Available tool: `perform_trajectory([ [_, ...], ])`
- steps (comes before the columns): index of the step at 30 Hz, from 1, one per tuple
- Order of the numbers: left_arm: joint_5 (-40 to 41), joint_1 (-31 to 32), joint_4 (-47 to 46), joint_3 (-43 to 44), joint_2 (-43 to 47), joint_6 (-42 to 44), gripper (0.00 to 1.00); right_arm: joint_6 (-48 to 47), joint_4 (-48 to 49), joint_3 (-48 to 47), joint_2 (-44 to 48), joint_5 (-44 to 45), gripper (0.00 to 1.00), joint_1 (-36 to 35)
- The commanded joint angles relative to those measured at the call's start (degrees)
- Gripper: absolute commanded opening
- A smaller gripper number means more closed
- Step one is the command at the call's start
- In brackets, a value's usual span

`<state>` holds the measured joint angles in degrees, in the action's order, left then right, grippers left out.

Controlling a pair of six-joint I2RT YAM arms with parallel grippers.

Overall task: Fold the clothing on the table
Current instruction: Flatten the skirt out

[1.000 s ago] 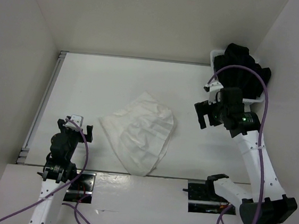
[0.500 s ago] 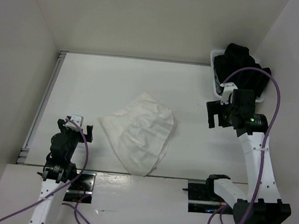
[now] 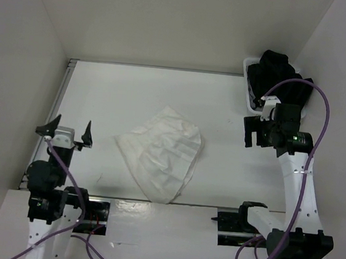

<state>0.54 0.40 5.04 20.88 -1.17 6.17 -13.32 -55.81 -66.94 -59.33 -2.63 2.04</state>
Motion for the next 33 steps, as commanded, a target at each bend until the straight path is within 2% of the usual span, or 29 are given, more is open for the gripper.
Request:
perform_trajectory([
  [1,2.7,0.1,-2.9,12.3,-6.9,6.0,1.0,-0.6,-0.8,-0.1,1.5,-1.1,0.99,0.2],
  [2,6.1,0.1,-1.4,16.2,-14.0,6.0,1.0,-0.6,-0.8,-0.1,1.5,-1.8,0.99,0.2],
  [3,7.6,0.1,0.7,25.1,-17.8,4.6,1.0,-0.6,-0.8,-0.1,2.3,-1.8,0.99,0.2],
  [4,9.0,0.1,5.5,29.8,-21.6,3.8,1.0,-1.2,-0.8,-0.1,2.9,-1.8,0.99,0.2],
  [5,11.0,0.1,8.3,34.5,-29.5,2.6,1.0,-1.2,-0.8,-0.1,2.9,-2.5,0.99,0.2],
  [6,15.5,0.1,11.4,39.4,-33.6,1.3,1.0,-2.2,-0.8,-0.1,2.9,-3.3,0.99,-0.3],
  [7,17.8,0.1,18.4,49.1,-37.5,-2.1,1.0,-2.2,-0.8,-0.8,2.1,-3.3,0.99,-0.8],
  [8,19.7,0.1,22.1,53.7,-44.3,-3.9,1.0,-2.2,-0.1,-0.8,2.1,-3.3,0.99,-0.8],
  [9,20.8,0.1,29.3,57.7,-47.1,-6.8,1.0,-2.8,0.9,-1.4,0.6,-3.9,0.99,-1.4],
  [11,18.3,0.1,36.8,68.3,-53.7,-7.7,1.0,-2.9,3.0,-1.4,-0.5,-4.5,0.99,-2.7],
  [12,12.4,0.1,43.4,70.9,-55.5,-7.7,1.0,-2.9,3.5,-2.2,-1.3,-5.9,0.99,-3.3],
  [14,5.4,-0.4,49.3,75.1,-59.5,-2.4,1.0,-2.9,4.3,-3.7,-4.0,-6.9,0.99,-4.9],
  [15,4.7,-2.2,50.6,74.3,-59.5,-4.0,1.0,-2.9,4.3,-5.2,-5.1,-8.1,0.99,-5.6],
  [16,4.7,-4.6,50.1,72.6,-58.6,-9.5,1.0,-2.9,4.3,-5.9,-7.4,-8.1,0.99,-6.2],
  [17,7.3,-6.6,50.1,71.0,-57.7,-12.7,1.0,-2.9,4.9,-6.7,-8.4,-8.6,0.99,-7.7],
  [18,6.8,-9.3,49.5,69.0,-57.1,-12.8,1.0,-2.9,5.6,-8.1,-9.4,-8.6,0.99,-8.5],
  [19,1.9,-9.3,49.5,66.3,-57.1,-10.4,1.0,-2.9,5.6,-8.7,-11.2,-7.7,0.99,-10.1],
  [21,-1.7,-10.7,52.3,64.6,-58.2,-10.4,1.0,-2.9,6.9,-9.9,-12.9,-6.9,0.99,-12.0],
  [25,-13.3,-11.6,55.4,60.4,-66.8,-8.4,0.97,-2.9,9.8,-12.2,-18.6,-2.1,0.99,-17.0],
  [27,-16.2,-11.6,56.0,59.1,-71.4,-6.6,0.96,-2.9,10.4,-14.0,-23.3,-0.6,0.99,-18.9],
  [30,-19.5,-10.0,56.0,58.6,-82.9,-6.6,0.96,-1.9,9.8,-17.2,-30.0,2.0,0.99,-19.4],
  [33,-24.8,-9.4,52.6,56.9,-87.2,-7.2,0.96,-1.9,8.0,-19.5,-35.0,1.5,0.95,-20.0],
])
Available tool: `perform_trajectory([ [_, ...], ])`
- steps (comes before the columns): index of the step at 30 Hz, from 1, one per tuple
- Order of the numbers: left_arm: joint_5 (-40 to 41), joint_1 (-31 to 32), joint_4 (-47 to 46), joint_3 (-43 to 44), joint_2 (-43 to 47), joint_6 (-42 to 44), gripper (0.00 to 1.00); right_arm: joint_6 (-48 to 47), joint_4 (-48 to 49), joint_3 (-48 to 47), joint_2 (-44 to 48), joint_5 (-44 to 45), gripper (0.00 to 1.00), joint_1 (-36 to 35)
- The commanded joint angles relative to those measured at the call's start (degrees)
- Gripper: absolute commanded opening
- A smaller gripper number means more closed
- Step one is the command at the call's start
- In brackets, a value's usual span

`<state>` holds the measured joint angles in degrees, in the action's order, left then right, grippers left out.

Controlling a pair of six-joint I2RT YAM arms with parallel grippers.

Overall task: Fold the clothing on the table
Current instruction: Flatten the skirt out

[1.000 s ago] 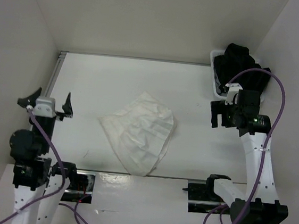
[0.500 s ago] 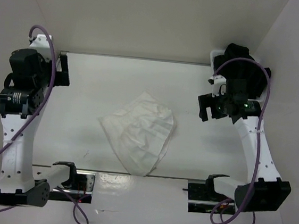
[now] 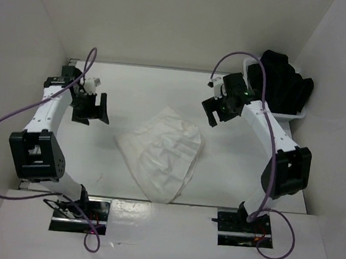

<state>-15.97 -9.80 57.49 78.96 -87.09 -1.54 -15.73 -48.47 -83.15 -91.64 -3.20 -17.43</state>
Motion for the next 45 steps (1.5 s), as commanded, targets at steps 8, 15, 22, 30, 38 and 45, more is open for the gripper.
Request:
perform_trajectory([
  [8,-7.3,11.1,-6.8,-5.9,-10.6,-1.1,0.88,0.5,-6.1,-12.6,-11.7,2.6,0.91,-0.5],
  [15,-0.2,16.8,-9.5,-9.6,-11.8,-2.6,0.88,0.5,-7.4,-18.4,-16.9,3.2,0.88,-1.0],
  [22,4.5,16.8,-8.5,-8.1,-14.2,-5.2,0.88,-0.1,-5.5,-17.8,-16.9,1.4,0.88,-1.6],
  [30,1.8,17.4,-7.9,-7.0,-21.6,-4.6,0.8,-0.6,-3.6,-14.6,-15.9,2.5,0.88,-2.1],
  [38,-1.1,18.5,-7.9,-5.8,-24.4,-3.4,0.39,-0.6,-2.4,-11.5,-15.3,4.3,0.87,-2.1],
  [45,1.5,16.3,-6.3,7.3,-30.8,1.1,0.19,-0.1,-1.4,-9.3,-14.1,5.4,0.87,-2.1],
])
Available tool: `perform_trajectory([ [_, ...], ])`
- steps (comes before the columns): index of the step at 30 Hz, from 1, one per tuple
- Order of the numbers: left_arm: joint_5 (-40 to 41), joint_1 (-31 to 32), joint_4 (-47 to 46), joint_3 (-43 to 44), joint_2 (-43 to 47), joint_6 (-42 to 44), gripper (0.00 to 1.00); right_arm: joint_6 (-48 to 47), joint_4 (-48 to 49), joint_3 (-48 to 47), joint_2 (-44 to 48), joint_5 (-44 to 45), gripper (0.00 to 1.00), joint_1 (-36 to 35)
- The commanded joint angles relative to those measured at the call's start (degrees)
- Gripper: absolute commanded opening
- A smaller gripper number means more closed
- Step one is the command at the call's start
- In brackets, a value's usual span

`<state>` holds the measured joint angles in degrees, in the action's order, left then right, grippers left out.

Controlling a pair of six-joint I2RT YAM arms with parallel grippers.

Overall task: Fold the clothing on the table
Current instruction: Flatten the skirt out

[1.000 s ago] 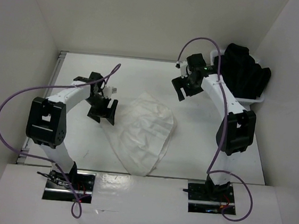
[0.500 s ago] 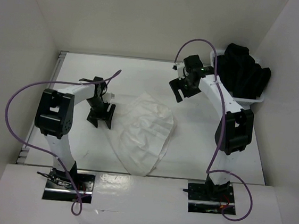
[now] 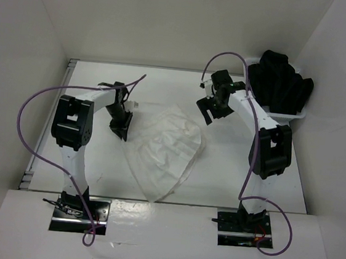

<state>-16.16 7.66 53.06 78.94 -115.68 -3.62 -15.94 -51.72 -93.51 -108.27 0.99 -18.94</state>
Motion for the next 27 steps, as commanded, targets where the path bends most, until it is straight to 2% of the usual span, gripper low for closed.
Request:
perform_trajectory([
  [1,5.0,-1.2,-1.8,9.5,-2.7,3.9,0.19,0.1,1.9,1.1,3.1,1.8,0.87,-0.6],
  [6,13.9,0.6,-3.3,23.7,-7.1,9.0,0.19,0.6,1.9,2.1,3.6,2.3,0.87,-1.1],
  [10,17.7,2.3,-5.5,33.7,-10.1,10.7,0.28,0.7,2.4,3.4,4.7,2.3,0.87,-1.1],
  [13,17.0,3.0,-5.5,39.4,-10.7,10.7,0.42,0.7,2.4,3.4,5.3,2.9,0.87,-1.1],
  [15,14.3,3.0,-5.5,40.8,-8.8,9.2,0.65,0.7,2.4,3.4,5.9,2.9,0.87,-1.1],
  [17,12.4,2.1,-6.0,39.9,-5.0,8.6,0.83,0.7,2.4,3.4,6.5,3.4,0.87,-1.1],
  [19,11.9,1.0,-8.7,37.3,-1.8,7.2,0.92,0.7,2.4,2.9,7.1,3.4,0.87,-1.1],
  [21,11.1,-1.1,-13.0,30.7,2.5,6.7,1.0,0.7,2.4,2.4,7.1,2.8,0.87,-1.1],
  [23,10.5,-2.4,-15.1,24.4,4.3,6.7,1.0,0.7,2.4,2.4,6.4,2.2,0.87,-1.1],
  [27,9.6,-3.7,-15.1,19.9,2.7,3.1,1.0,0.7,2.4,1.1,5.1,1.5,0.87,-1.6],
])
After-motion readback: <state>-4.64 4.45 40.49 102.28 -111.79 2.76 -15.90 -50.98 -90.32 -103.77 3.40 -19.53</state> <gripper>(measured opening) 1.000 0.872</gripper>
